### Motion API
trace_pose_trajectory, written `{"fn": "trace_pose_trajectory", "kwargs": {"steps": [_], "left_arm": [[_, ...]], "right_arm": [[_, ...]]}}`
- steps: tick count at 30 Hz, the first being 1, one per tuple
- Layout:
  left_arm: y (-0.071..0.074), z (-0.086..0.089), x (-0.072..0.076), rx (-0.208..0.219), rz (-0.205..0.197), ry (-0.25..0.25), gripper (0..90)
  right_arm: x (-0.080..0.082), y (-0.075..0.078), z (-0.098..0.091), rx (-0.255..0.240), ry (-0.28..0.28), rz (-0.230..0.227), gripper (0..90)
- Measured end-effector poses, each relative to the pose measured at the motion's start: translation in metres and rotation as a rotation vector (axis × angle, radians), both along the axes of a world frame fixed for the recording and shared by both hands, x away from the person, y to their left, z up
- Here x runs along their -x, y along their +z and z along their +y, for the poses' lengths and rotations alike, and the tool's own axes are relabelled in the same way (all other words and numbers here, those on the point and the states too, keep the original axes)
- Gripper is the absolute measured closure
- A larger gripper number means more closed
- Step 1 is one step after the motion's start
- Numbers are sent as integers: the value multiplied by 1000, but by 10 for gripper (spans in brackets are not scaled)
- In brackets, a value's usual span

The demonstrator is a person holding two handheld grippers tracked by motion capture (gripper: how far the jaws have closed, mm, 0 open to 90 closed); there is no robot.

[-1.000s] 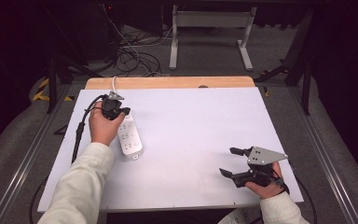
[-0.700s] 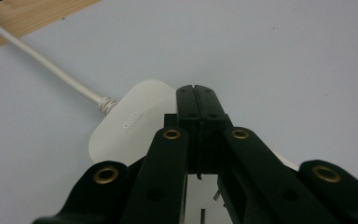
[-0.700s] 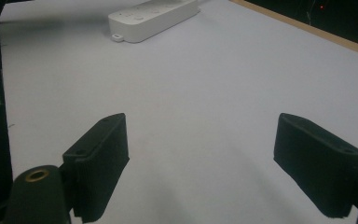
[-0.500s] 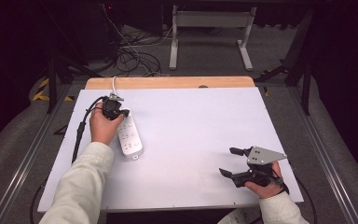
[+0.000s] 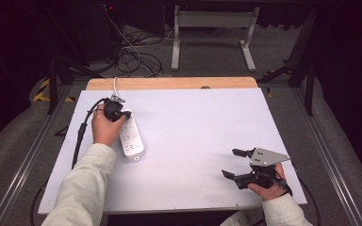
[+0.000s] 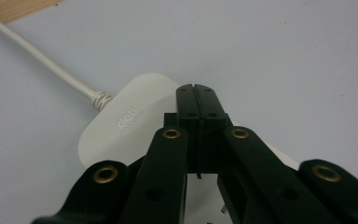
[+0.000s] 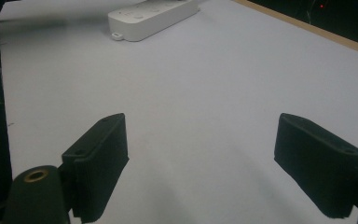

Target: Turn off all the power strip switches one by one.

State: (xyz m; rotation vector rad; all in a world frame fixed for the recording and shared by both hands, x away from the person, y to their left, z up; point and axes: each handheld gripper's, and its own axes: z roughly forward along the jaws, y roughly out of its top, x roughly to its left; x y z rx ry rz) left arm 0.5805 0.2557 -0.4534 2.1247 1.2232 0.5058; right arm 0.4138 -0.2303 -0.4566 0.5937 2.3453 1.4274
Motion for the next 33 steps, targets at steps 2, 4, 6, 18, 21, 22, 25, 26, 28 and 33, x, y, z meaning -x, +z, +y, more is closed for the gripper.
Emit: {"fn": "trace_pose_trajectory", "kwargs": {"steps": [2,4,6,18,21,22,25,26,28,33], "left_arm": [[0,0,0,0,-2,0,900],[-1,1,0,7,1,2,900],[-1,1,0,7,1,-2,900],[1,-2,2,-40,4,27,900],[-1,3,2,10,4,31,900],[-2,5,3,26,9,32,900],[-2,3,3,11,-1,26,900],[-2,3,3,12,-1,26,900],[-2,4,3,19,-4,24,900],[-2,1,5,-11,-17,24,900]], "right_arm": [[0,0,0,-2,1,0,180],[0,0,0,0,2,-2,180],[0,0,0,0,3,-3,180],[1,0,0,1,8,-3,180],[1,0,0,2,9,-3,180],[1,0,0,3,9,-2,180],[1,0,0,4,10,-1,180],[1,-1,0,3,8,0,180],[0,-1,1,7,7,0,180],[0,-1,1,9,8,1,180]]}}
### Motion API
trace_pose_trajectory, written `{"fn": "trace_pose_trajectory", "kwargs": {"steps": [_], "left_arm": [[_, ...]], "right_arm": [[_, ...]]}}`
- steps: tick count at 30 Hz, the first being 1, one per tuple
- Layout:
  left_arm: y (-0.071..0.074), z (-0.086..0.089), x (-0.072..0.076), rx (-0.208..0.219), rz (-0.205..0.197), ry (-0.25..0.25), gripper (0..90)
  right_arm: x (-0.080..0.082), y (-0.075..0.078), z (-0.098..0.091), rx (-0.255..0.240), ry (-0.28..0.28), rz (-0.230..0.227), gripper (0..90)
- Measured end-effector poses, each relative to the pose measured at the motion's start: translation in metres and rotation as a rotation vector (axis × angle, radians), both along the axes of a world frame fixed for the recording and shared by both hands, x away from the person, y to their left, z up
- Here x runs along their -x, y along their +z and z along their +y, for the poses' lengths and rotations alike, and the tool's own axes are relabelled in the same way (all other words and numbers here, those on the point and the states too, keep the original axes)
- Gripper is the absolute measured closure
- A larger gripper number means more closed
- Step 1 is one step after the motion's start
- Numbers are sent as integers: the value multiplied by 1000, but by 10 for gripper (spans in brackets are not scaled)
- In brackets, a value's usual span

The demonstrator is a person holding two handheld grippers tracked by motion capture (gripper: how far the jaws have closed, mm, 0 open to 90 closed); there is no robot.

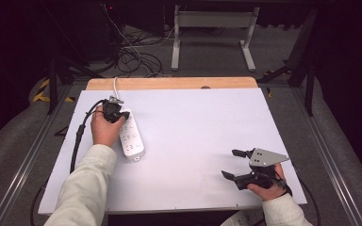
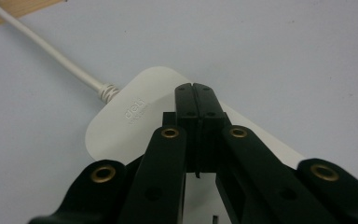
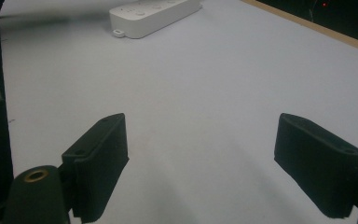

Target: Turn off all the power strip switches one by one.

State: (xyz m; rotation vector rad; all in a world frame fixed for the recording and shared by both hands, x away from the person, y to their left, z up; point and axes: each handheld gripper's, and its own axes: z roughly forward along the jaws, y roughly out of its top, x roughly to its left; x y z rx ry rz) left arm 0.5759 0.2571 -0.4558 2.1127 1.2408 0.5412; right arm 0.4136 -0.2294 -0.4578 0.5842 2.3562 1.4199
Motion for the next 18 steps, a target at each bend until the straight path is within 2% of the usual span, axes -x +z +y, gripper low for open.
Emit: {"fn": "trace_pose_trajectory", "kwargs": {"steps": [5,9,10,13,16,17,18], "left_arm": [[0,-1,0,-2,-2,3,900],[1,-5,0,-50,-15,-2,900],[1,-7,0,-58,-5,-10,900],[0,-9,0,-73,-17,-4,900],[0,-7,0,-46,-11,-7,900],[2,-6,0,-49,5,-5,900],[4,-5,1,-55,-15,2,900]], "right_arm": [[0,0,0,1,1,1,180],[0,-1,0,2,1,3,180],[0,-1,0,2,2,3,180],[0,-1,0,3,3,3,180],[0,-1,0,1,2,3,180],[0,0,0,0,2,3,180],[0,0,-1,-2,0,2,180]]}}
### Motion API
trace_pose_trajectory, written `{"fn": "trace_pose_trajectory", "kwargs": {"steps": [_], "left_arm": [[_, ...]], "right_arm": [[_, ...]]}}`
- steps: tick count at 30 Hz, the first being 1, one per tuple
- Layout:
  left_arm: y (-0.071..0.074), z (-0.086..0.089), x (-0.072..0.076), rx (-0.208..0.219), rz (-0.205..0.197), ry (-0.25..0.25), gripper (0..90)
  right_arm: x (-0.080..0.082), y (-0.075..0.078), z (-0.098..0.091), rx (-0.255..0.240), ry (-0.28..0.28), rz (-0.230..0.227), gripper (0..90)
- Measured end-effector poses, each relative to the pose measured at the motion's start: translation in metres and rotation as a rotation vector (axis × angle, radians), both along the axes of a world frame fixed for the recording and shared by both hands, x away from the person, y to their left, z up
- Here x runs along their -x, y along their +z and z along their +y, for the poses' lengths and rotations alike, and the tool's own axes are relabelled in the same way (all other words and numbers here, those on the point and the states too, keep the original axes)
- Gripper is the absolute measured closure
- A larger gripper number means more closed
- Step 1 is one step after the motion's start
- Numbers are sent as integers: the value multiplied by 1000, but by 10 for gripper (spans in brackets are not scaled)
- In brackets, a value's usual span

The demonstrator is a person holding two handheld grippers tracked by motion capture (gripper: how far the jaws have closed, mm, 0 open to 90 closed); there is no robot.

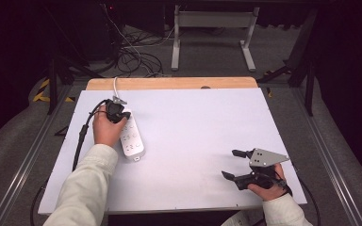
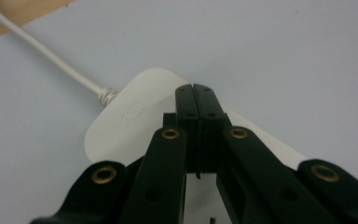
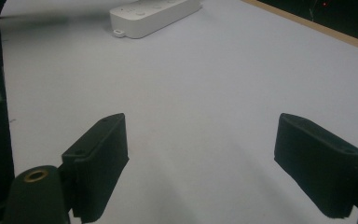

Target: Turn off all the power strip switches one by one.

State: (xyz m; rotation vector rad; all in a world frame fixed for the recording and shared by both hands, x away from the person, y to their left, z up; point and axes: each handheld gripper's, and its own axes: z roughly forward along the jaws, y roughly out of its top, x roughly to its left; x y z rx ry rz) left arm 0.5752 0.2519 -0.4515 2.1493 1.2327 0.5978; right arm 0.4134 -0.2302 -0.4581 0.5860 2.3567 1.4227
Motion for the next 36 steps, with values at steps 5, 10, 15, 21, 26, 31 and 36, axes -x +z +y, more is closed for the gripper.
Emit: {"fn": "trace_pose_trajectory", "kwargs": {"steps": [5,10,15,21,26,31,36], "left_arm": [[14,5,9,66,-38,-27,900],[30,2,24,95,-85,-73,895],[46,3,47,138,-153,-99,683],[58,3,79,190,-210,-150,484],[56,4,106,219,-256,-196,357],[46,8,128,268,-291,-224,305],[34,11,146,331,-277,-252,283]], "right_arm": [[-2,0,0,-2,-2,4,180],[-1,1,1,-4,-3,1,180],[0,2,0,-13,-5,-6,180],[1,3,0,-19,-7,-8,180],[1,4,-1,-33,-11,-7,179],[1,4,0,-35,-10,-3,178],[1,4,0,-36,-11,-2,178]]}}
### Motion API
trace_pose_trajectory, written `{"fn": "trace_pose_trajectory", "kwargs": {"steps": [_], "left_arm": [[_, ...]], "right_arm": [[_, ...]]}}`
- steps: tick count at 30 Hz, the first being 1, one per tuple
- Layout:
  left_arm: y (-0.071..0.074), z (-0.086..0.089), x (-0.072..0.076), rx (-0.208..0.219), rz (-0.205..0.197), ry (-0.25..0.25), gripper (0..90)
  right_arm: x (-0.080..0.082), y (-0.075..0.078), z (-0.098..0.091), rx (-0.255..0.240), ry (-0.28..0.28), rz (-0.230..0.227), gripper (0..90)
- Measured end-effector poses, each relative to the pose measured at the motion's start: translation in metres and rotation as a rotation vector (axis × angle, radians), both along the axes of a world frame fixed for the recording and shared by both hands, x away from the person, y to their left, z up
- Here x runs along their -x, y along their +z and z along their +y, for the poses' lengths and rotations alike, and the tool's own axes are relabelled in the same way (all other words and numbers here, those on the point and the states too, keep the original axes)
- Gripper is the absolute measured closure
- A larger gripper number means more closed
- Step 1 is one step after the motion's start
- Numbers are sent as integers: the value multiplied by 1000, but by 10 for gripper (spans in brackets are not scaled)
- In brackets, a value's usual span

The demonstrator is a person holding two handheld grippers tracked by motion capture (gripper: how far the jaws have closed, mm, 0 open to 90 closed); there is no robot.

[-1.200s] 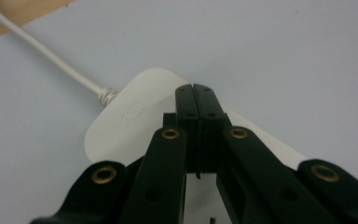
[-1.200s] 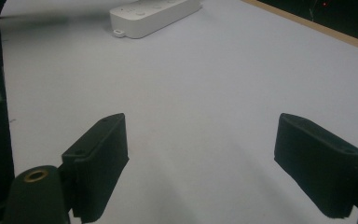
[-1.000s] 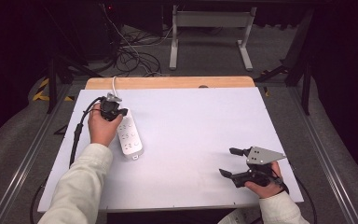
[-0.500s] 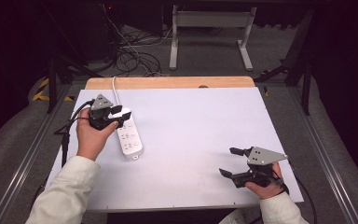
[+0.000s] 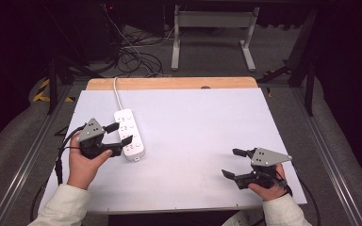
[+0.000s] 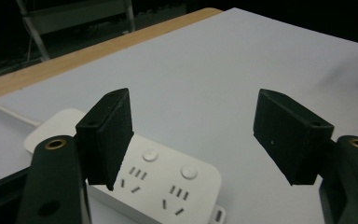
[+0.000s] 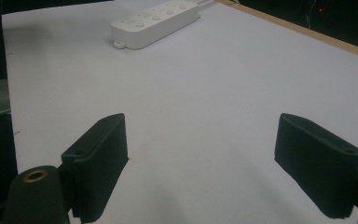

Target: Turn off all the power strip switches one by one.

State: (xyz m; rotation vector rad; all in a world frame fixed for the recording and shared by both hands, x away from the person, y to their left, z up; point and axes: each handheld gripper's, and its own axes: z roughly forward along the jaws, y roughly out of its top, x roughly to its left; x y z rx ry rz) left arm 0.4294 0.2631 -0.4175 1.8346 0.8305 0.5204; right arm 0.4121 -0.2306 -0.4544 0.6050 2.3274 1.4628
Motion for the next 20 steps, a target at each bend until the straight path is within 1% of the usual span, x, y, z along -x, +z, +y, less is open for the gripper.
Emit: {"fn": "trace_pose_trajectory", "kwargs": {"steps": [5,10,11,13,14,18,19,20], "left_arm": [[-13,4,16,4,5,-30,277],[-30,10,27,-23,15,-47,258],[-33,12,29,-30,7,-50,253],[-39,16,34,-35,8,-58,253],[-42,17,36,-47,1,-57,253],[-55,19,43,-49,23,-63,252],[-57,20,44,-57,26,-60,251],[-59,20,44,-47,33,-55,251]], "right_arm": [[1,0,0,-1,1,2,178],[1,0,0,-1,-1,4,178],[1,0,-1,-2,-1,4,178],[2,-1,-1,-4,-2,8,178],[2,-1,-1,-4,-2,10,178],[2,-1,-2,-3,-6,9,178],[2,-1,-2,-3,-7,10,178],[2,-1,-2,-4,-8,11,178]]}}
